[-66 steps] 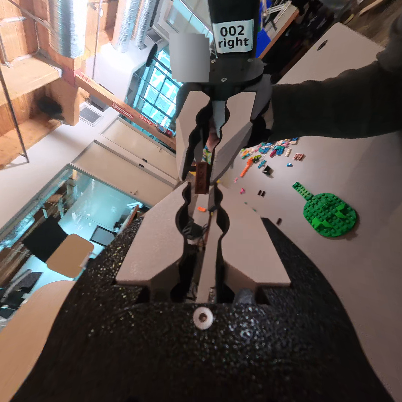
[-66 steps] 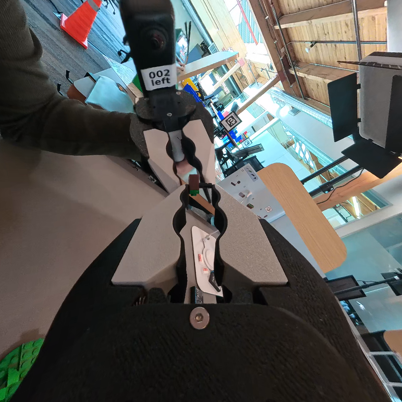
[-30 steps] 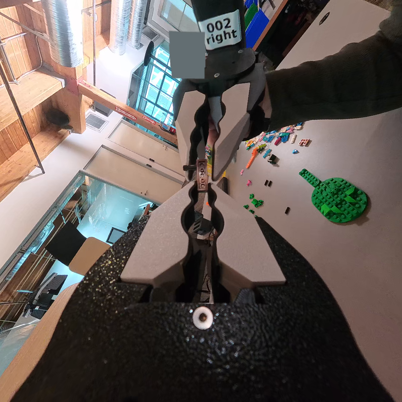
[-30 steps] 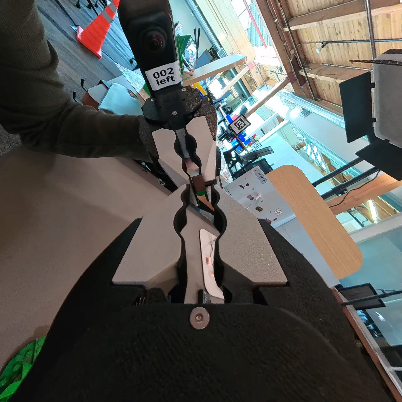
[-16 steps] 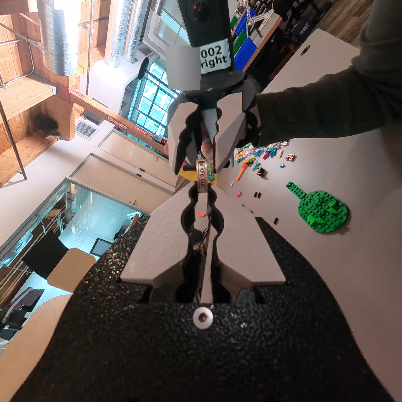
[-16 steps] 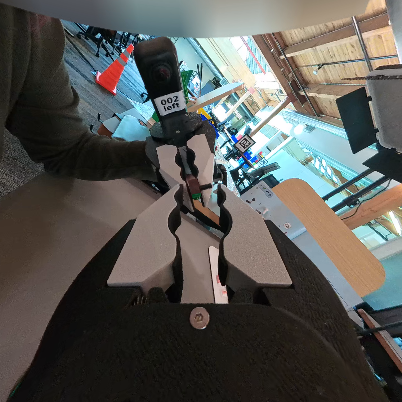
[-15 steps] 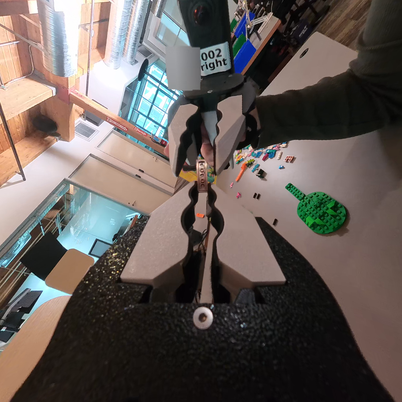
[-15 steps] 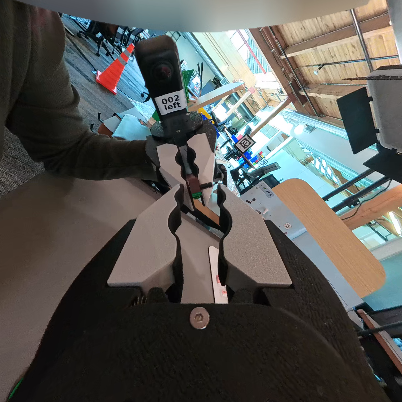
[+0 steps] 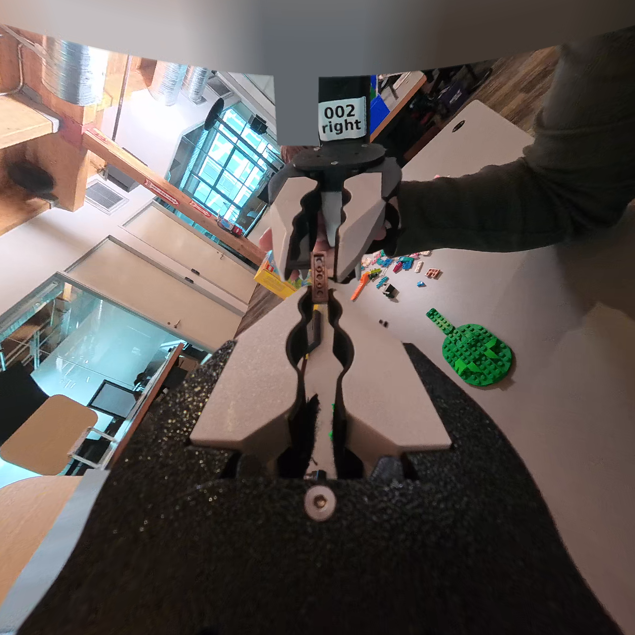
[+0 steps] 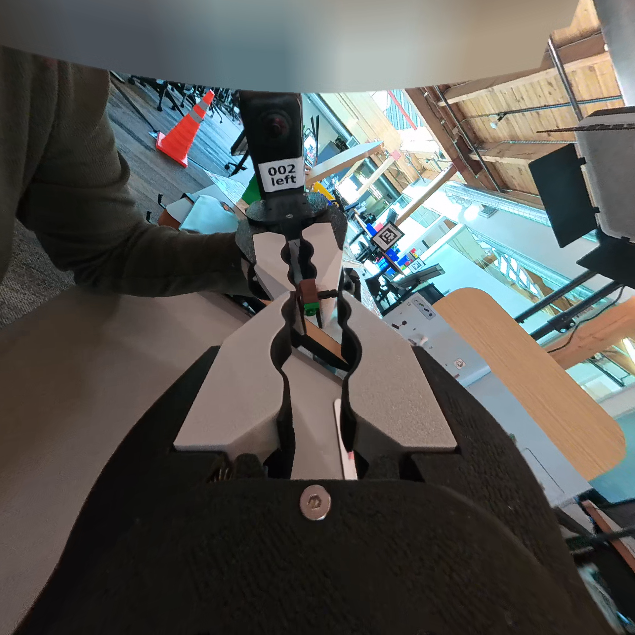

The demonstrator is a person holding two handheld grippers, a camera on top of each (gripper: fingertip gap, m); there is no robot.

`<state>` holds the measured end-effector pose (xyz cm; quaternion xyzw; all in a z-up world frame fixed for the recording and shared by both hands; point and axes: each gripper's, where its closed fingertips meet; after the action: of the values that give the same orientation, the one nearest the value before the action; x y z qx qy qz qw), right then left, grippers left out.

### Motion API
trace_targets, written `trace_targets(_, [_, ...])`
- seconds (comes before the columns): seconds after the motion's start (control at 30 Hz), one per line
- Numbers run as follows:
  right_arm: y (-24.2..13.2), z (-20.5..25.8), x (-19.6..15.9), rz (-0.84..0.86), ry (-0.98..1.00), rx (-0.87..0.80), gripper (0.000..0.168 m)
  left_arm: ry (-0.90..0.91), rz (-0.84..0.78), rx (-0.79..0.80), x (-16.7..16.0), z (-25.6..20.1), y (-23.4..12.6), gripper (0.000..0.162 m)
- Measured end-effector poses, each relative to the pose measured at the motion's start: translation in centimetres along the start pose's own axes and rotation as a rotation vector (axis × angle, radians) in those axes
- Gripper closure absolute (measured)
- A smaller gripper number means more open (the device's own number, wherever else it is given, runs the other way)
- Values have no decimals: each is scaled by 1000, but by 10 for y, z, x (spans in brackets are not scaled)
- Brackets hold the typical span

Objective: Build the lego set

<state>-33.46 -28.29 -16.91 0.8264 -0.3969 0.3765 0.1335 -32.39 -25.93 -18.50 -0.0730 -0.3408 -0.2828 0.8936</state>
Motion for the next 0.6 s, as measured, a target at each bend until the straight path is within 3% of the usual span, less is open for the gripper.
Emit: trace_targets(0.6, [3, 0, 2, -12, -25, -15, 150, -151, -32, -81, 3, -3, -3, 156])
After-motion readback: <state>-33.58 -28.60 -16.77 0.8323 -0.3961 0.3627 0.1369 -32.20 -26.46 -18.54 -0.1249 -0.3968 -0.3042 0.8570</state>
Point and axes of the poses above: each gripper's, where its closed fingertips meet, y out along the fingers, x out of its top, z = x × y across the jaws, and after that the axes turned 9 degrees about x, right-handed
